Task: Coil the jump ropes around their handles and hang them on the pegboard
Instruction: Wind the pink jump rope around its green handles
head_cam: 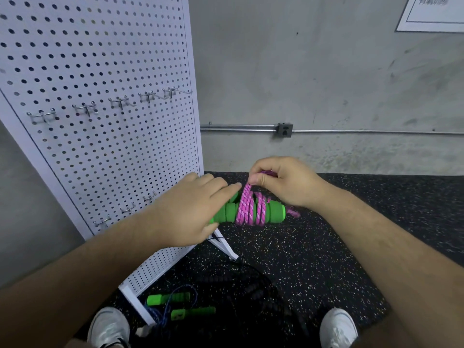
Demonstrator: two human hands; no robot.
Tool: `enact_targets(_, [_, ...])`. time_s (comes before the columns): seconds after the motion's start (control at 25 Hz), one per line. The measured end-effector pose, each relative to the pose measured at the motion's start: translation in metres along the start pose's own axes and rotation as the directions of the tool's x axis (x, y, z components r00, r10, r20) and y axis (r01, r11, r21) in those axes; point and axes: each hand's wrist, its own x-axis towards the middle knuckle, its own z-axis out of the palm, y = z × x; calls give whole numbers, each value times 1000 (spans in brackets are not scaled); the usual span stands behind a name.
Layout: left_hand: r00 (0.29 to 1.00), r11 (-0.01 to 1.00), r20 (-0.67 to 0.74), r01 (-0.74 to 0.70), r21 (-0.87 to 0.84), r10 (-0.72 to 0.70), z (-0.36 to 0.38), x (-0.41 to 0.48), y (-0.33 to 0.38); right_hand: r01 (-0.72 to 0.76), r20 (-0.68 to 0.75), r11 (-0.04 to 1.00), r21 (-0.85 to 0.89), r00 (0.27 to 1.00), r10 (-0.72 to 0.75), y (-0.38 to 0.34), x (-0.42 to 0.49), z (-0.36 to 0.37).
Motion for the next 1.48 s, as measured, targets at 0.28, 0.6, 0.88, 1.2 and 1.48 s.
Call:
enact_targets(0.28, [999, 966, -29, -30, -257, 23, -15, -6, 1, -138, 83, 835, 533, 990, 110, 8, -1, 1])
enact_targets(0.6, [992, 991, -126, -34, -129, 17, -19, -3, 1, -249, 189, 686, 683, 968, 163, -10, -12, 29])
enact_targets(0.88, [991, 988, -114, 83, 131, -69, 2, -7, -25, -339, 215, 803, 491, 940, 265, -39, -30, 97])
enact_targets(1.2, [995, 986, -96, 44, 161, -29, 17, -11, -46, -124, 155, 977, 172, 983, 98, -62, -38, 53])
enact_targets(1.48, [997, 995, -80, 3, 99, 5, 17, -12, -31, 26, 41, 995, -93, 999, -22, -66, -39, 8])
